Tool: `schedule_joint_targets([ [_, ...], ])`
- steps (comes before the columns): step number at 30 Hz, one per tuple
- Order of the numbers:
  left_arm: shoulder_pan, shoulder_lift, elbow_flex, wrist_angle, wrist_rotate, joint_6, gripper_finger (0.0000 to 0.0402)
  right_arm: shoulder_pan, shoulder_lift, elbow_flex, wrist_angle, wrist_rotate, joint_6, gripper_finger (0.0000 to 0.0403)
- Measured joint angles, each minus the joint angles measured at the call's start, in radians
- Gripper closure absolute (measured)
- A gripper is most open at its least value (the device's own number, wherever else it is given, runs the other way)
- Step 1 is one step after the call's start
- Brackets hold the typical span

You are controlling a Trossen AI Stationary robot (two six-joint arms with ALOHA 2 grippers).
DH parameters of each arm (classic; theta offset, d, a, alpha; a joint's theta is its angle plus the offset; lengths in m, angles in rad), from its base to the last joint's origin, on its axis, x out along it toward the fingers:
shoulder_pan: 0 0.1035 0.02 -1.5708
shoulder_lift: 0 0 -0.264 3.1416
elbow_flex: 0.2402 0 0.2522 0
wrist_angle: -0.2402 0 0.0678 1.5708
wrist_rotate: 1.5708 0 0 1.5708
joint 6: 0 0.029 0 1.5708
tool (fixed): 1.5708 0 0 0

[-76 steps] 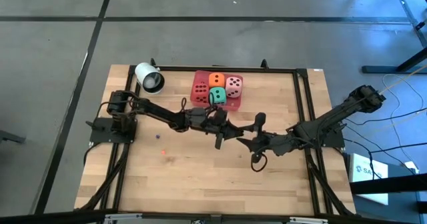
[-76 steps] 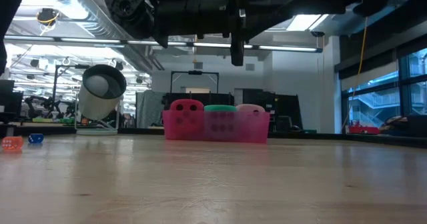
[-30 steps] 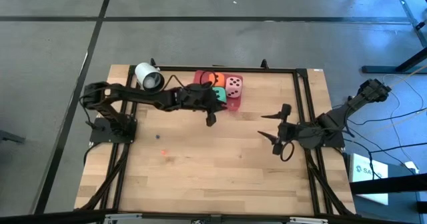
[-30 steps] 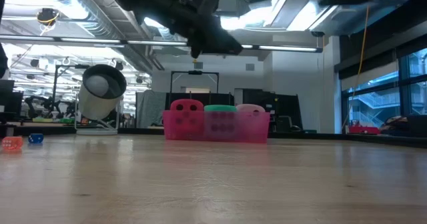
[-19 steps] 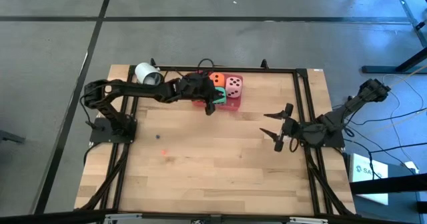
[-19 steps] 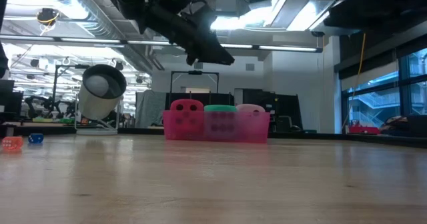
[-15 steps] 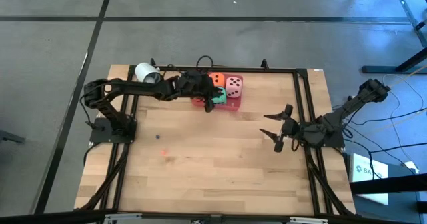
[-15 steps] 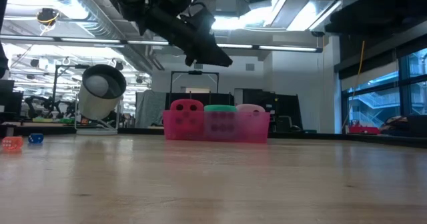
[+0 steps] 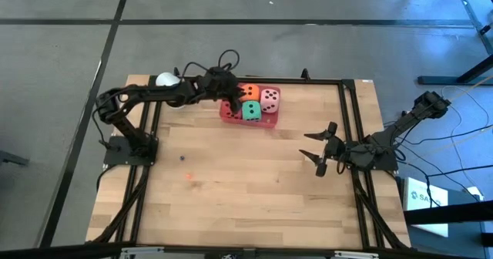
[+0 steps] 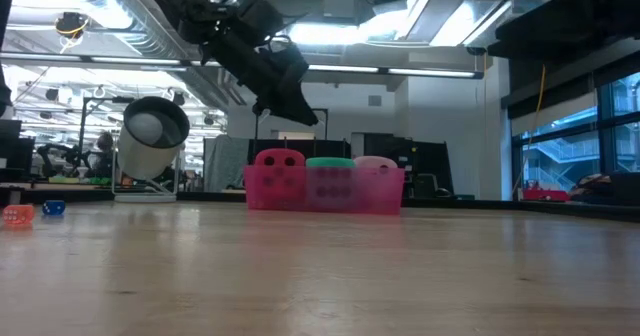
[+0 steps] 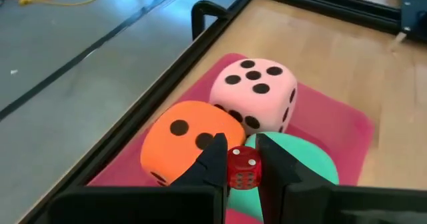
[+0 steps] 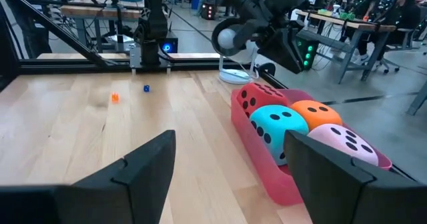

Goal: Pick & Place Dice
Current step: Put the red die into the pink bin

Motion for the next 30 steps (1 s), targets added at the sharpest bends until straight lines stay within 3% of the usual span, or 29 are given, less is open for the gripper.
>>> schedule_joint_targets([
  [6,0.008,0.051,0.08,-0.055,0.031,0.022,0.037,-0.004,0.0,0.0,0.0,0.001,-0.008,0.0124],
  [13,0.021,0.226,0.3,-0.256,0.029,0.075,0.0369,-0.016,0.0,0.0,-0.001,-0.024,-0.002,0.0124],
  [18,0.026,0.295,0.406,-0.282,0.16,0.077,0.037,-0.016,0.0,0.0,-0.008,-0.024,0.006,0.0124],
  [22,-0.019,0.343,0.47,-0.323,0.197,0.109,0.037,-0.016,0.0,0.0,-0.009,-0.024,0.005,0.0124],
  [30,-0.111,0.426,0.59,-0.415,0.174,0.159,0.0368,-0.016,0.0,0.0,-0.016,-0.024,0.005,0.0124],
])
